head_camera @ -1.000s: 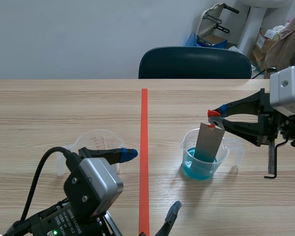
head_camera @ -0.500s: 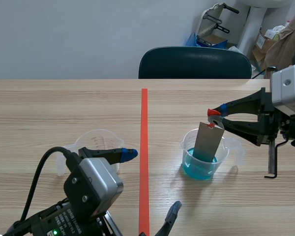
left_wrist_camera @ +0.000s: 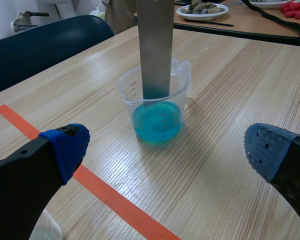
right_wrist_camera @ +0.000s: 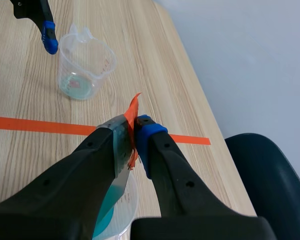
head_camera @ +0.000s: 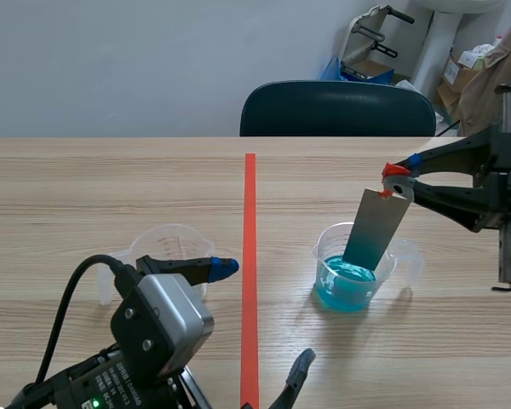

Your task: Do the redox reaction experiment

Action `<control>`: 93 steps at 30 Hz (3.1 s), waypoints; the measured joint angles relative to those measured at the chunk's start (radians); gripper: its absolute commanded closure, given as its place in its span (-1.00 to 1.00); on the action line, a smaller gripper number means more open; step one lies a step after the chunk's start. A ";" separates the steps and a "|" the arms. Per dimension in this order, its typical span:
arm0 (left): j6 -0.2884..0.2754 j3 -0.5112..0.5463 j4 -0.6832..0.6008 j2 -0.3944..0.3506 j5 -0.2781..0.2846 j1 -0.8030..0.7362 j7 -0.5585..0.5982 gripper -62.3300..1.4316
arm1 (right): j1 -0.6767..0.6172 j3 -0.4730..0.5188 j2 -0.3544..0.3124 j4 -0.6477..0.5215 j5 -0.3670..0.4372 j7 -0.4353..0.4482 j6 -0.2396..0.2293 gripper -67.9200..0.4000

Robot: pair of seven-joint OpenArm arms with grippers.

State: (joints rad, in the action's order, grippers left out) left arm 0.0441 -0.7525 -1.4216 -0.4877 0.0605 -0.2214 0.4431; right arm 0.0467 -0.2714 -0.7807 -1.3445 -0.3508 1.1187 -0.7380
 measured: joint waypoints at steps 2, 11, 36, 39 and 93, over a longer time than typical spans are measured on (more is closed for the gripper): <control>0.000 0.000 0.000 0.000 0.000 0.000 0.000 -1.00 | 0.000 0.000 -0.013 -0.016 0.006 0.007 0.000 0.96; 0.000 0.000 0.000 0.000 0.000 0.000 0.000 -1.00 | 0.000 0.000 -0.098 -0.090 0.122 -0.003 0.000 0.96; 0.000 0.000 0.000 0.000 0.000 0.000 0.000 -1.00 | 0.000 0.000 -0.259 -0.250 0.485 -0.233 -0.002 0.96; 0.000 0.000 0.000 0.000 0.000 0.000 0.000 -1.00 | 0.000 0.000 -0.279 -0.267 0.528 -0.276 -0.002 0.96; 0.000 0.000 0.000 0.000 0.000 0.000 0.000 -1.00 | -0.042 0.000 -0.328 -0.338 0.734 -0.518 -0.002 0.96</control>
State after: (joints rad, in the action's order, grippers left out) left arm 0.0441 -0.7525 -1.4216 -0.4877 0.0605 -0.2214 0.4435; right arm 0.0048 -0.2714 -1.1084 -1.6825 0.3828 0.6006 -0.7395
